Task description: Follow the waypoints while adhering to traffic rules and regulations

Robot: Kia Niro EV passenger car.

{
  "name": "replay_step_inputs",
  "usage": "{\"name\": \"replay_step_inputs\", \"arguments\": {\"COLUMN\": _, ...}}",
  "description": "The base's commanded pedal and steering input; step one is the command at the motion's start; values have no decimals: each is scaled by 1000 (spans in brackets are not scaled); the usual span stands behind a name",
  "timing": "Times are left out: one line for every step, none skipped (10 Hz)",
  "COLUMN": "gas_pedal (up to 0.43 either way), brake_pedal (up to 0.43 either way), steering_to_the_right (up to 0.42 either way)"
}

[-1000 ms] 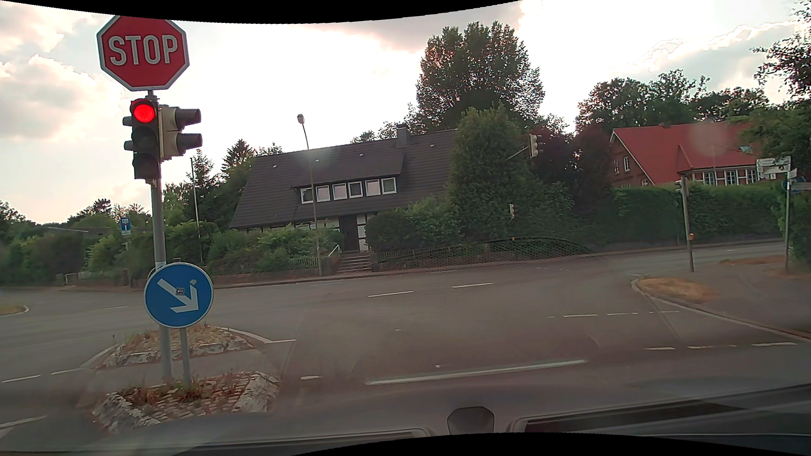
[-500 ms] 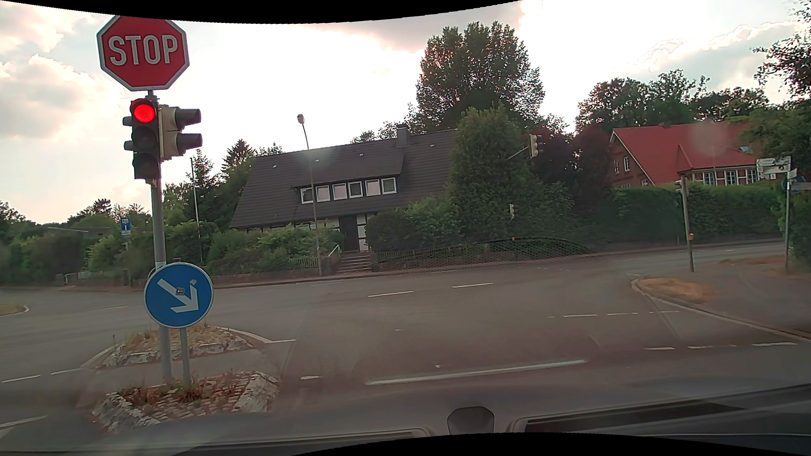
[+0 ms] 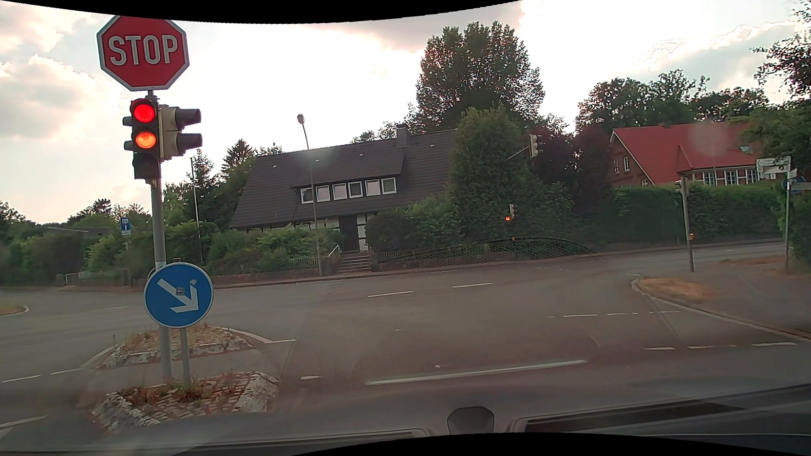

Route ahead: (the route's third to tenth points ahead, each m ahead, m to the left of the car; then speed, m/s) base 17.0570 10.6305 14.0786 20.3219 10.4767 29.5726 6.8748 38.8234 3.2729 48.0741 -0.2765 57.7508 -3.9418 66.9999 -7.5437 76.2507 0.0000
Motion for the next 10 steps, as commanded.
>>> {"name": "replay_step_inputs", "arguments": {"gas_pedal": 0, "brake_pedal": 250, "steering_to_the_right": -5}}
{"name": "replay_step_inputs", "arguments": {"gas_pedal": 0, "brake_pedal": 250, "steering_to_the_right": -5}}
{"name": "replay_step_inputs", "arguments": {"gas_pedal": 0, "brake_pedal": 85, "steering_to_the_right": -5}}
{"name": "replay_step_inputs", "arguments": {"gas_pedal": 0, "brake_pedal": 0, "steering_to_the_right": -5}}
{"name": "replay_step_inputs", "arguments": {"gas_pedal": 0, "brake_pedal": 0, "steering_to_the_right": -5}}
{"name": "replay_step_inputs", "arguments": {"gas_pedal": 0, "brake_pedal": 0, "steering_to_the_right": -5}}
{"name": "replay_step_inputs", "arguments": {"gas_pedal": 0, "brake_pedal": 0, "steering_to_the_right": -5}}
{"name": "replay_step_inputs", "arguments": {"gas_pedal": 87, "brake_pedal": 0, "steering_to_the_right": -5}}
{"name": "replay_step_inputs", "arguments": {"gas_pedal": 138, "brake_pedal": 0, "steering_to_the_right": -5}}
{"name": "replay_step_inputs", "arguments": {"gas_pedal": 228, "brake_pedal": 0, "steering_to_the_right": -5}}
